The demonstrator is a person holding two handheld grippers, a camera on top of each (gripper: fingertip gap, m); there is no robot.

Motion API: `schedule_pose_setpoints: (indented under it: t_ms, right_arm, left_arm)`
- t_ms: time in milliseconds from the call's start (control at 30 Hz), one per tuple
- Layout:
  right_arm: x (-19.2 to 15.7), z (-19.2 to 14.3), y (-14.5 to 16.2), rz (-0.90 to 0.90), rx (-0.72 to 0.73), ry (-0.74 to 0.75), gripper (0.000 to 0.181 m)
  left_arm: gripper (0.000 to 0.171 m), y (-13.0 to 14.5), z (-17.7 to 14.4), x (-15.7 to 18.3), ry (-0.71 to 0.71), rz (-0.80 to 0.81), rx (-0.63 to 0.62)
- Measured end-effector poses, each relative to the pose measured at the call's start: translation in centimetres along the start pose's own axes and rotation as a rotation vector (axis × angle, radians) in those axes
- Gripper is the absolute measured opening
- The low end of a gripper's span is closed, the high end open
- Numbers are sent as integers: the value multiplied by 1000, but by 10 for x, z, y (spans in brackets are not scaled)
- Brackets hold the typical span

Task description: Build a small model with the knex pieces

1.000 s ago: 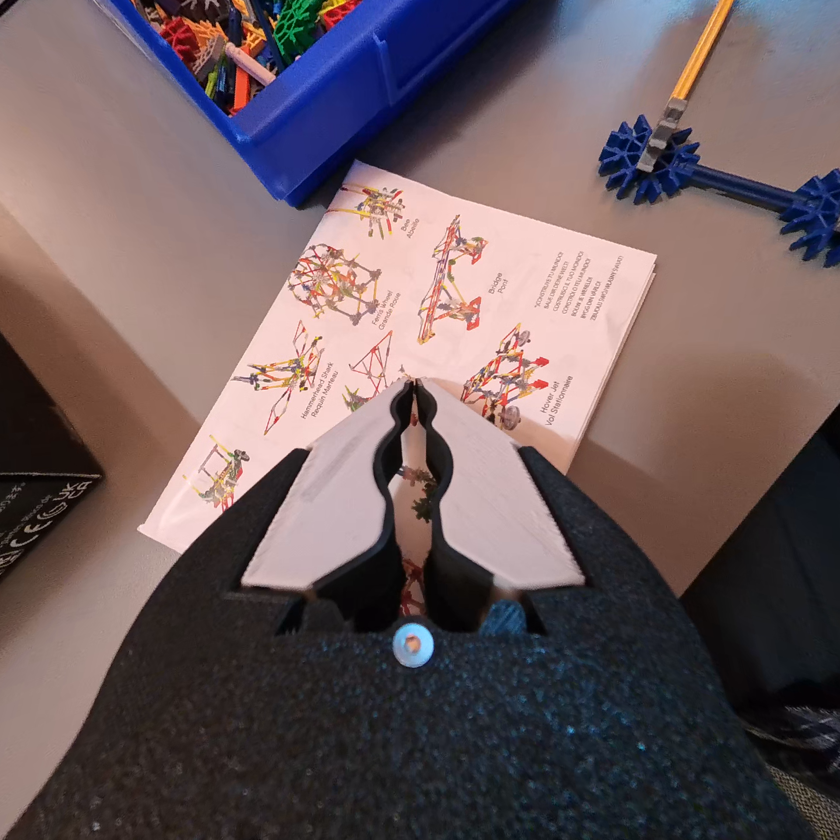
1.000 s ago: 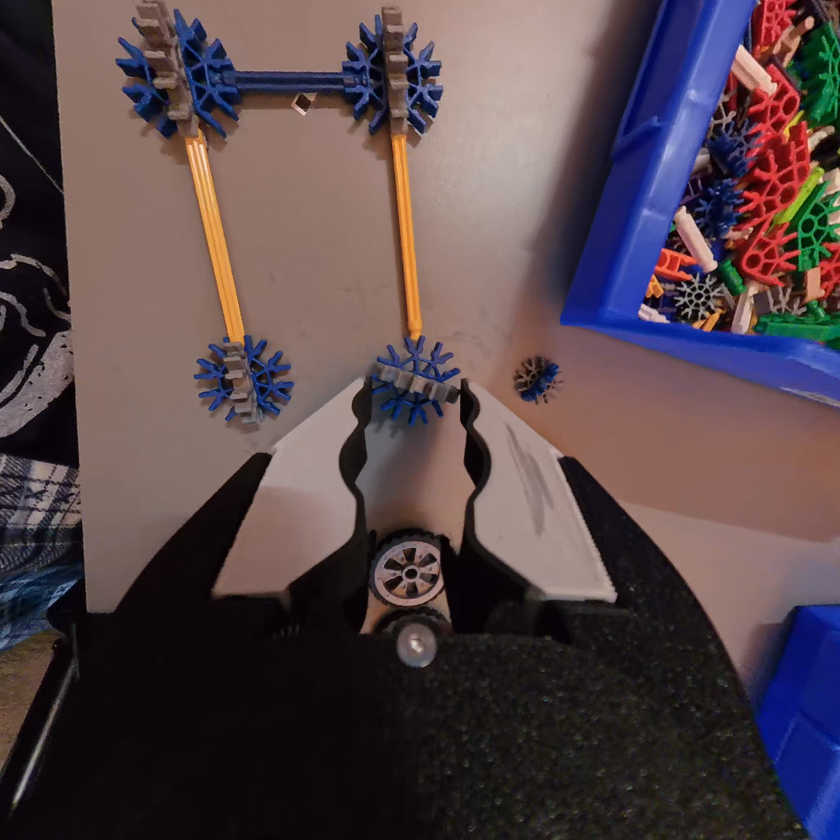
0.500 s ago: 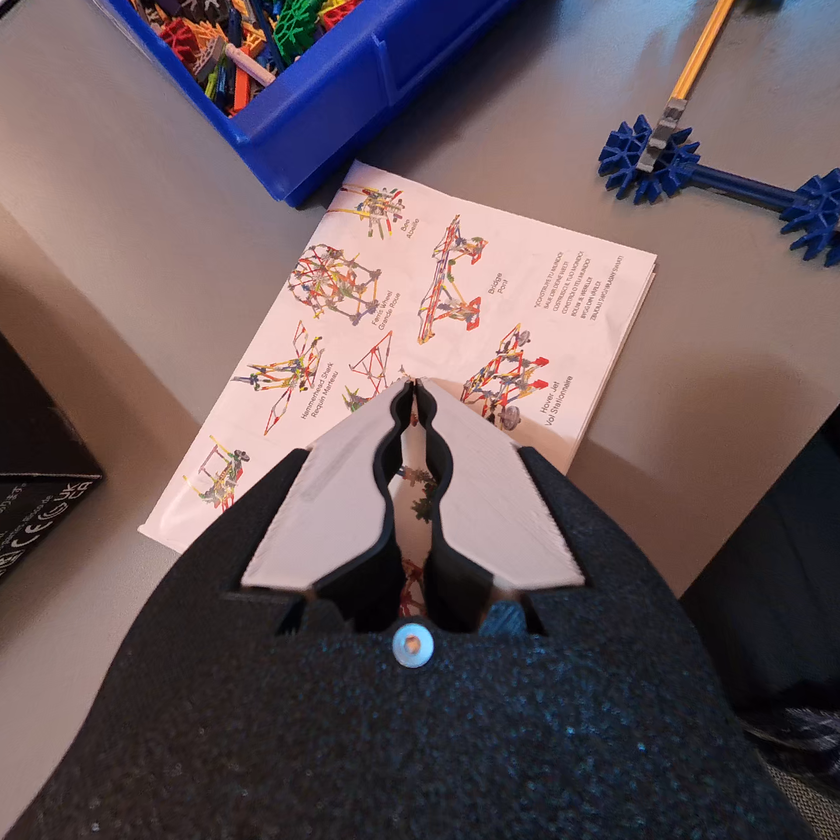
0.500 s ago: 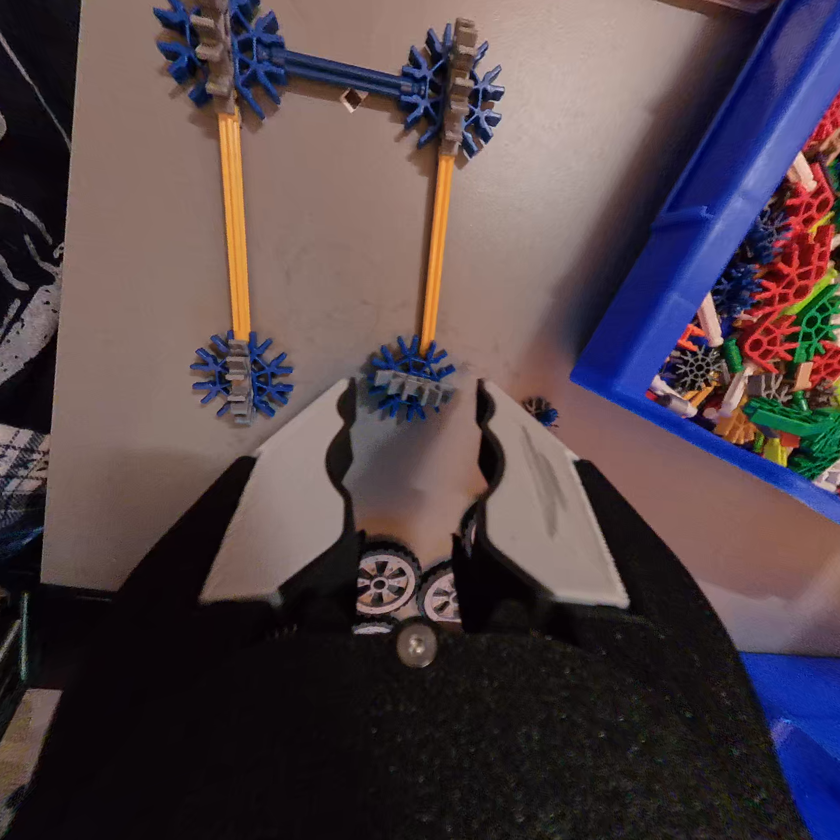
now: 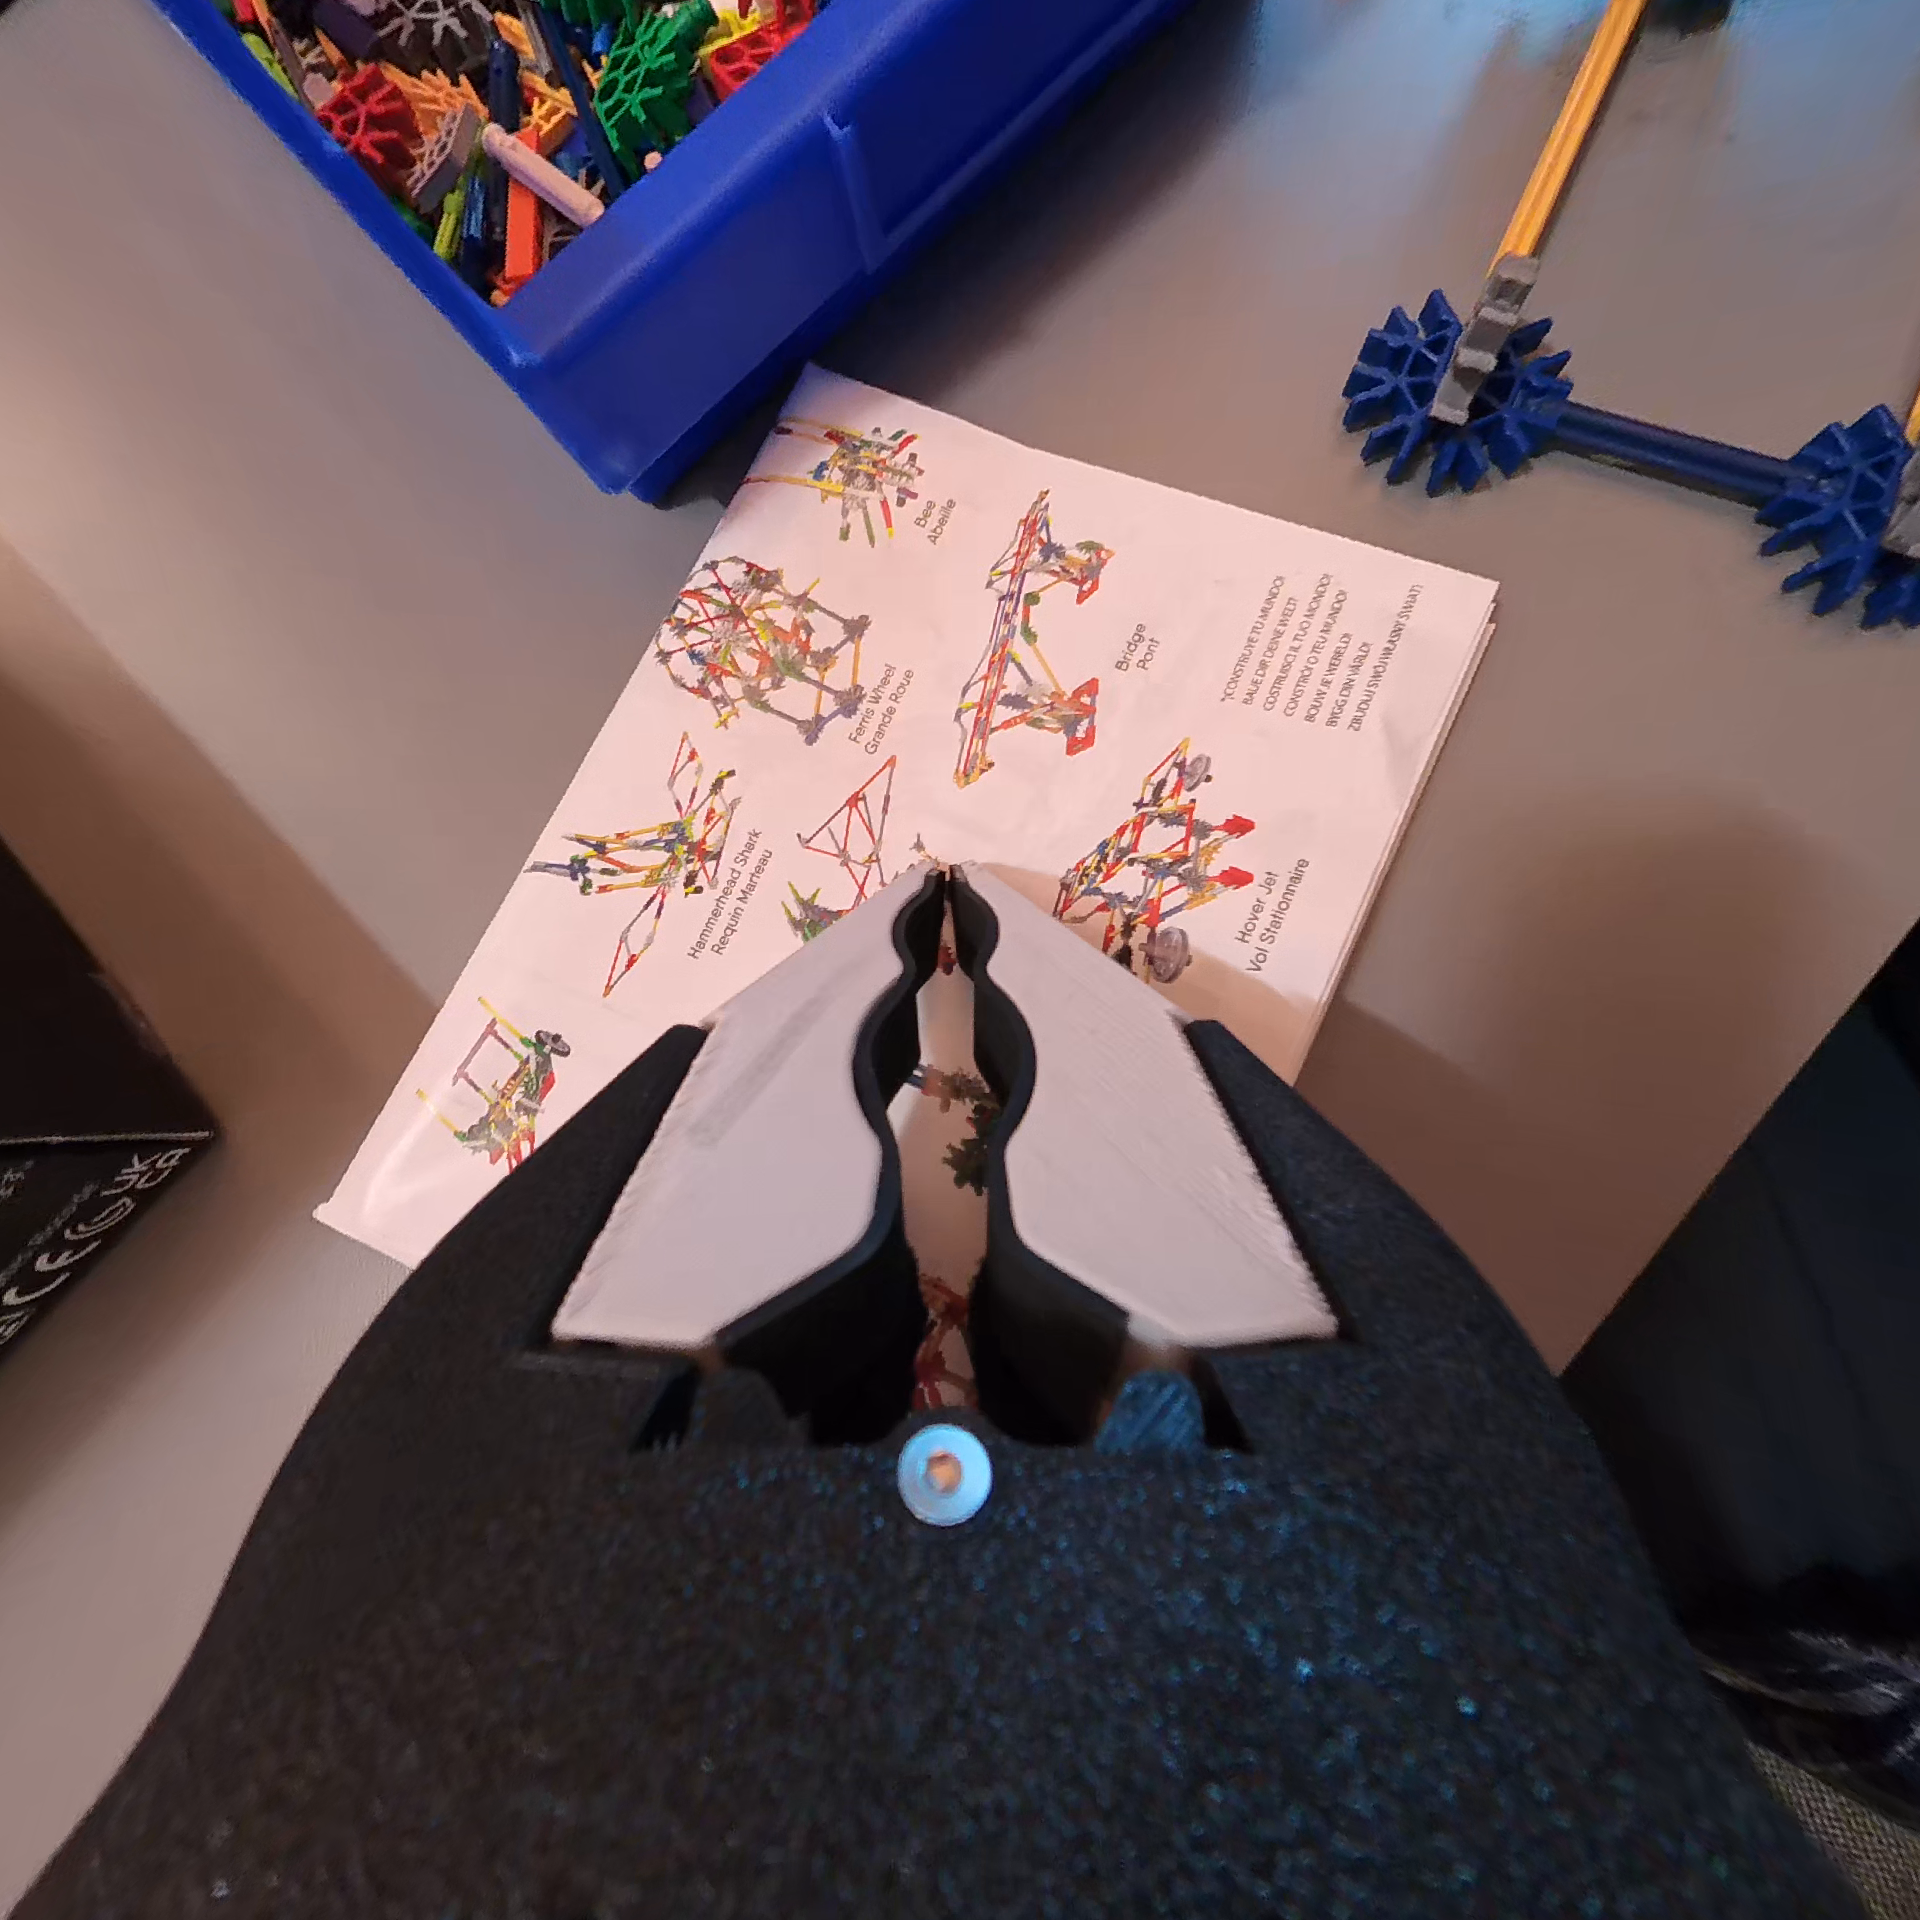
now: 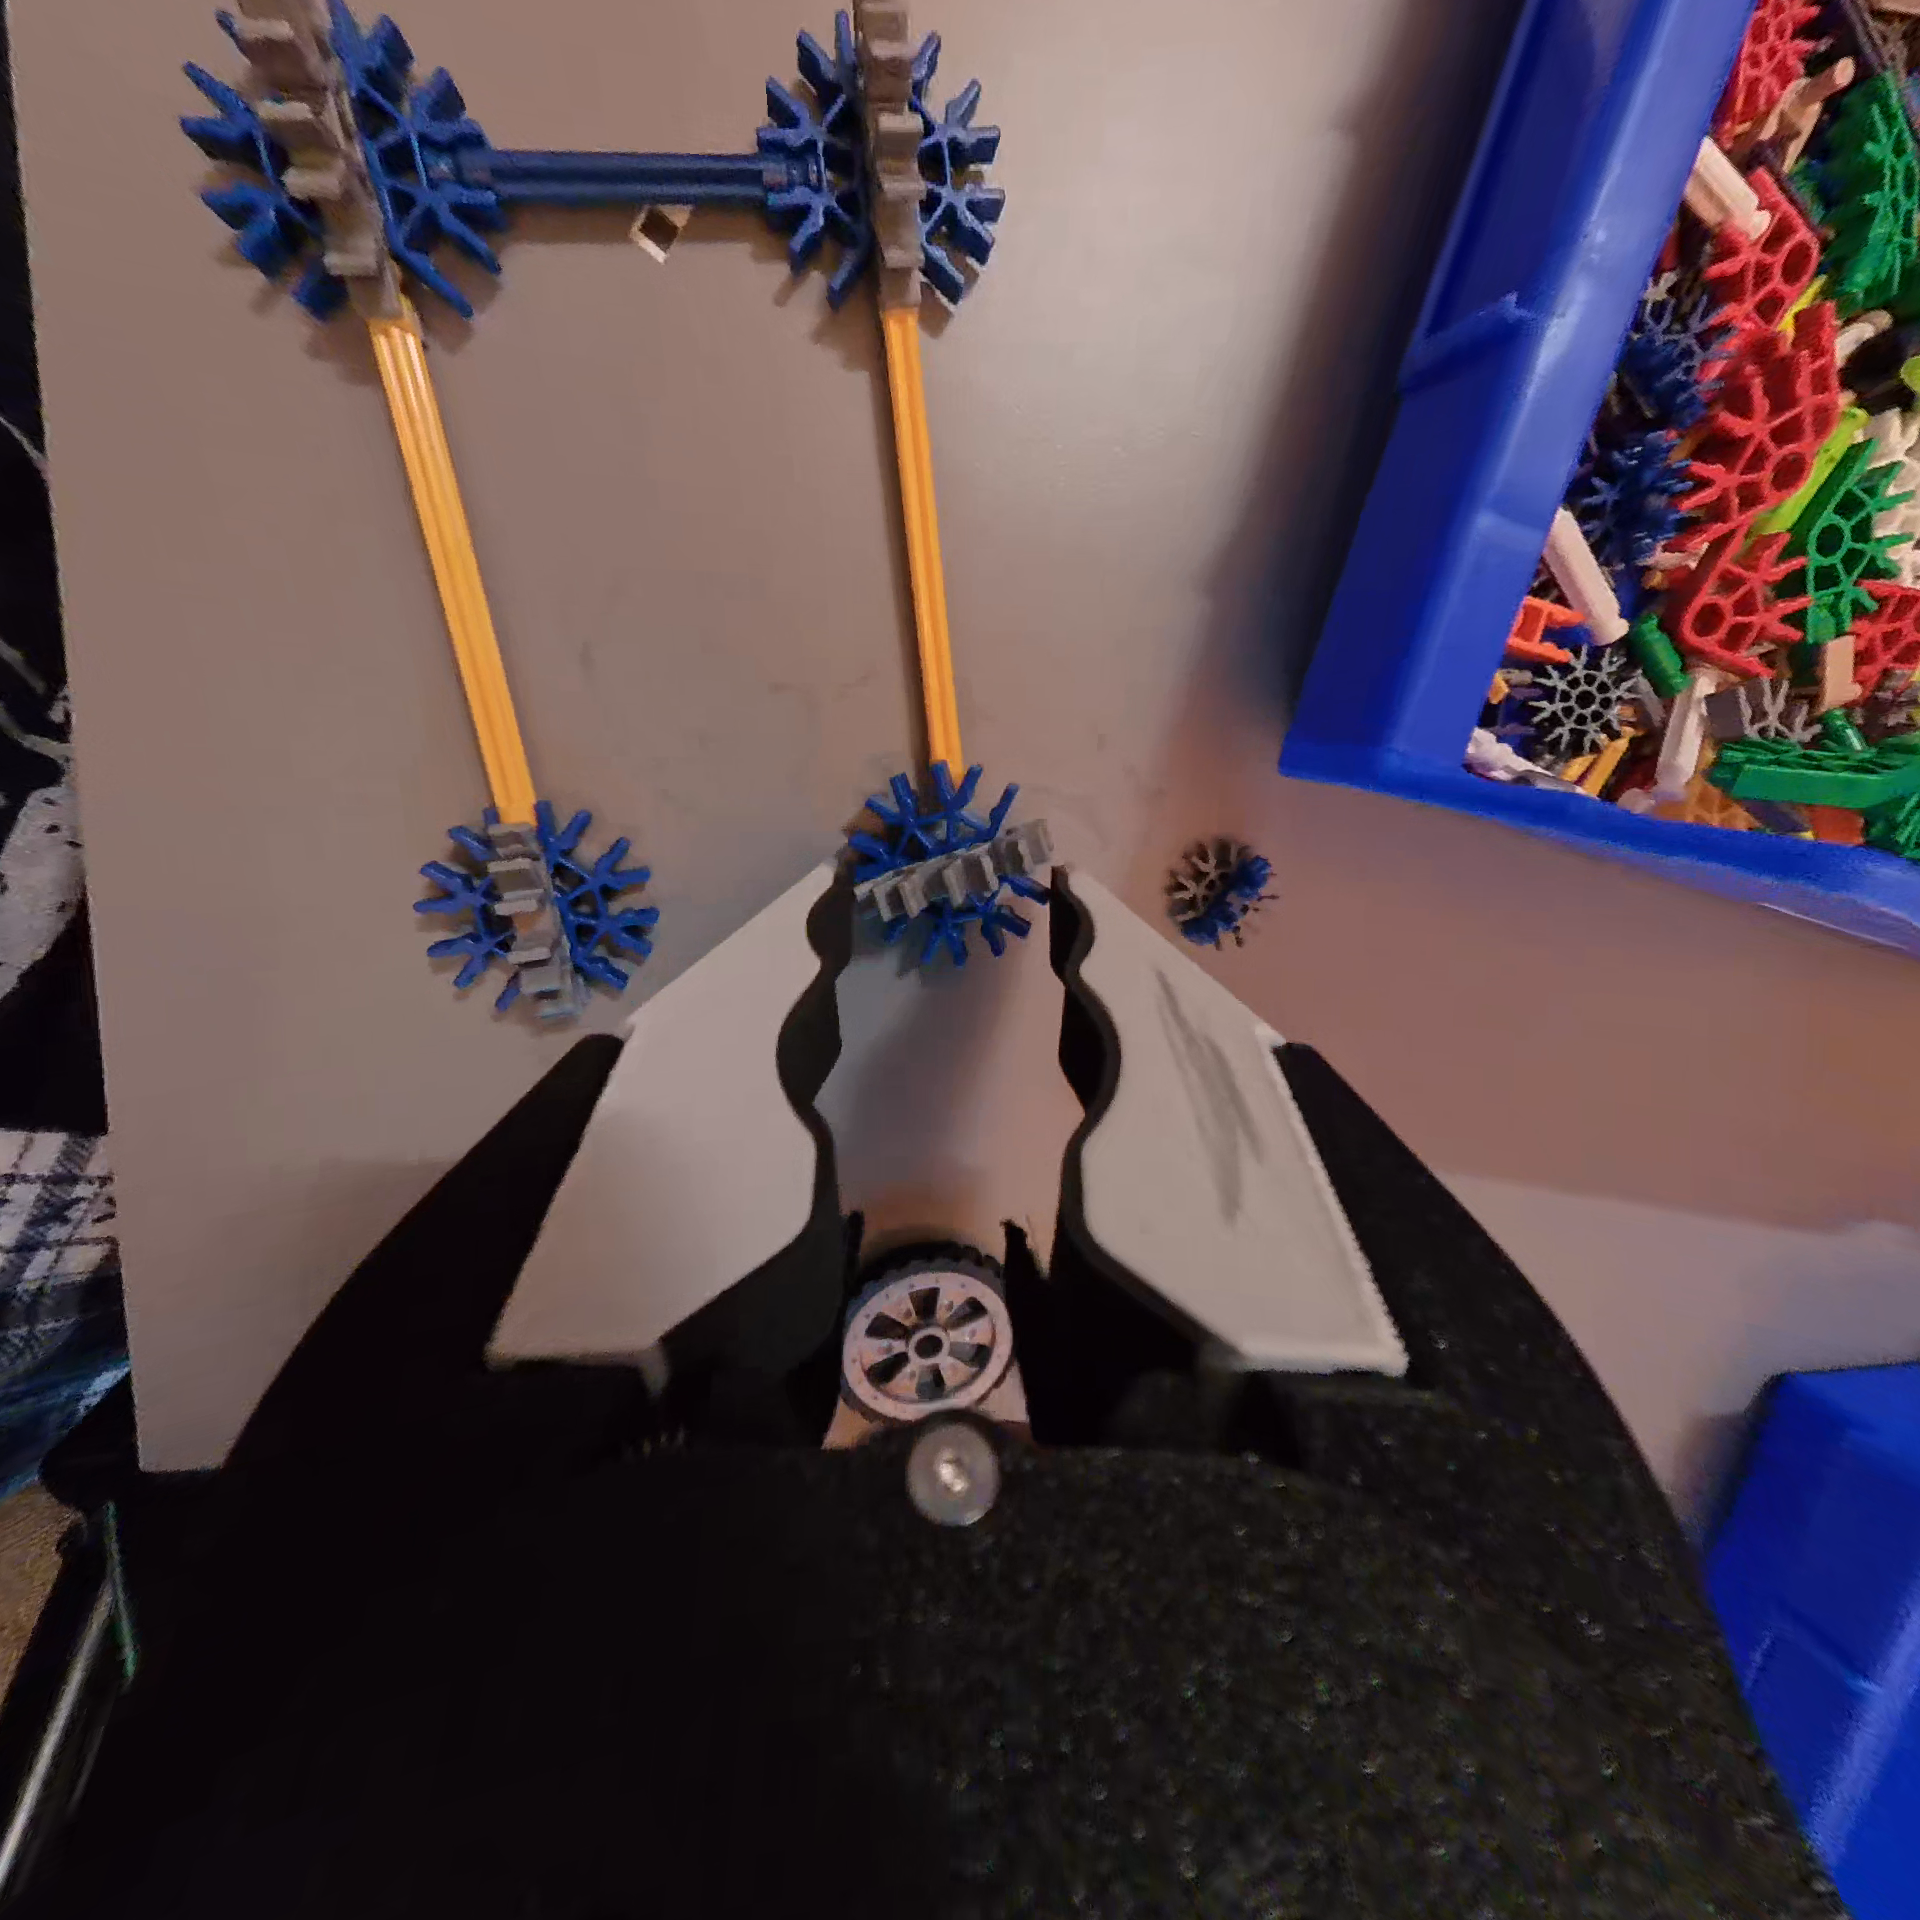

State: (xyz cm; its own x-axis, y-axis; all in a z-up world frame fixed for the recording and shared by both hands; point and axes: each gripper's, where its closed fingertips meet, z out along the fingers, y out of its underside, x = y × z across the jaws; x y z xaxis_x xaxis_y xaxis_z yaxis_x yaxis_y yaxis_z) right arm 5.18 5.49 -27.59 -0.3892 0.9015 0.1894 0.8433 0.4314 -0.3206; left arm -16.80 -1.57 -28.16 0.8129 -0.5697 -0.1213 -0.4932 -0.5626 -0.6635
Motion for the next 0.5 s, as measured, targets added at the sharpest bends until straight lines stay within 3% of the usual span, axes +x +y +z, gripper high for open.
schedule_pose_setpoints:
  t_ms: [500]
  right_arm:
    - [1,5,2,-27,-23,-44,38]
  left_arm:
    - [0,0,0,0,9,-13,4]
